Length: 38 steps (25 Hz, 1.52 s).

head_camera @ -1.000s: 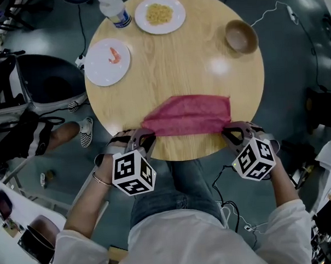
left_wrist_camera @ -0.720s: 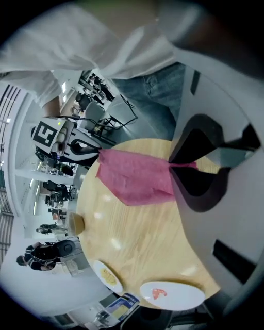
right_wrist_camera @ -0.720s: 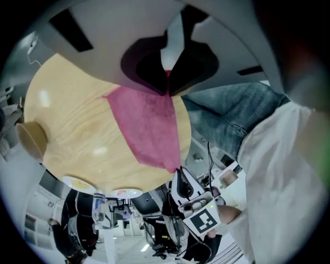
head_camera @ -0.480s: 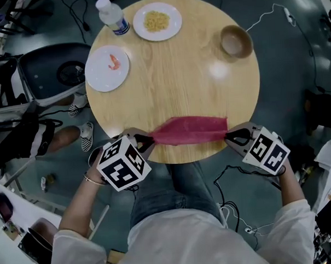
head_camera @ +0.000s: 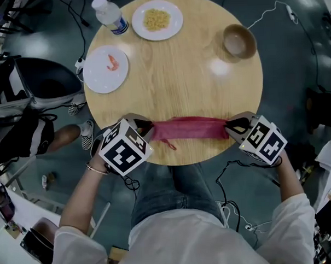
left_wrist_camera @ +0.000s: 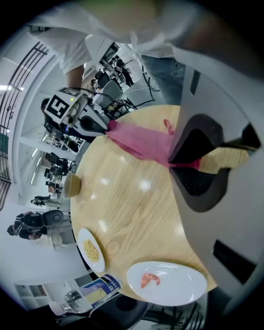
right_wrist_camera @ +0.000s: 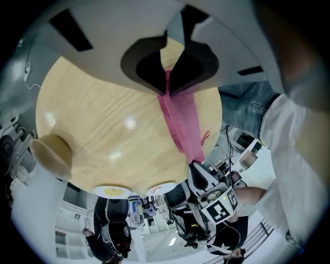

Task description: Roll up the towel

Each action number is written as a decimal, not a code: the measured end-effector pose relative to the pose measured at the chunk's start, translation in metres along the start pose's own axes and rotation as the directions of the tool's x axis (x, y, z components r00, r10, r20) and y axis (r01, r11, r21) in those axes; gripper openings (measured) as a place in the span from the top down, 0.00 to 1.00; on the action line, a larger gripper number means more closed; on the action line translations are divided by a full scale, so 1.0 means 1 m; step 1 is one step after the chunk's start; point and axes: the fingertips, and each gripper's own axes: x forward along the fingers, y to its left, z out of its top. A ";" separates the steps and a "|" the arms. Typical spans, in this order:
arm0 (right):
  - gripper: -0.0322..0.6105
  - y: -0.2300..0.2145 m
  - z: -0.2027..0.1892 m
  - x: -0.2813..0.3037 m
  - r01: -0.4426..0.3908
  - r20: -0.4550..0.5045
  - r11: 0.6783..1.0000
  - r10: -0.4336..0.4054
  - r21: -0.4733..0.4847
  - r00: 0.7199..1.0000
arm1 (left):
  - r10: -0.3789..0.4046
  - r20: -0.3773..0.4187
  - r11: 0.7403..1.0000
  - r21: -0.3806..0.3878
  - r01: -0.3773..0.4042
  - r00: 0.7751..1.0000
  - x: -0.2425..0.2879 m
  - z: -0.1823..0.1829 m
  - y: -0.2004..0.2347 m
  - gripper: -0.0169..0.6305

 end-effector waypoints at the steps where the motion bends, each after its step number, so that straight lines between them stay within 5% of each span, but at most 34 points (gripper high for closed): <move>1: 0.91 -0.002 0.000 0.001 0.006 0.005 1.000 -0.006 0.005 1.000 | 0.007 0.002 1.000 -0.012 -0.007 1.000 0.001 0.000 0.002 0.93; 16: 0.89 -0.018 0.000 0.010 0.095 0.037 0.991 -0.099 0.093 0.994 | 0.101 0.025 0.973 -0.211 -0.094 0.995 0.011 0.013 0.033 0.92; 28: 0.82 -0.033 0.002 -0.002 0.163 0.123 0.952 -0.200 0.260 0.972 | 0.090 0.082 0.953 -0.297 -0.062 0.993 -0.003 0.012 0.035 0.90; 34: 0.82 -0.042 0.011 -0.034 0.202 0.229 0.894 -0.311 0.400 0.922 | 0.139 0.123 0.933 -0.349 -0.089 0.983 -0.027 0.012 0.043 0.90; 38: 0.83 -0.038 0.031 -0.072 0.226 0.335 0.845 -0.418 0.484 0.844 | 0.208 0.198 0.913 -0.391 -0.117 0.958 -0.059 0.021 0.044 0.90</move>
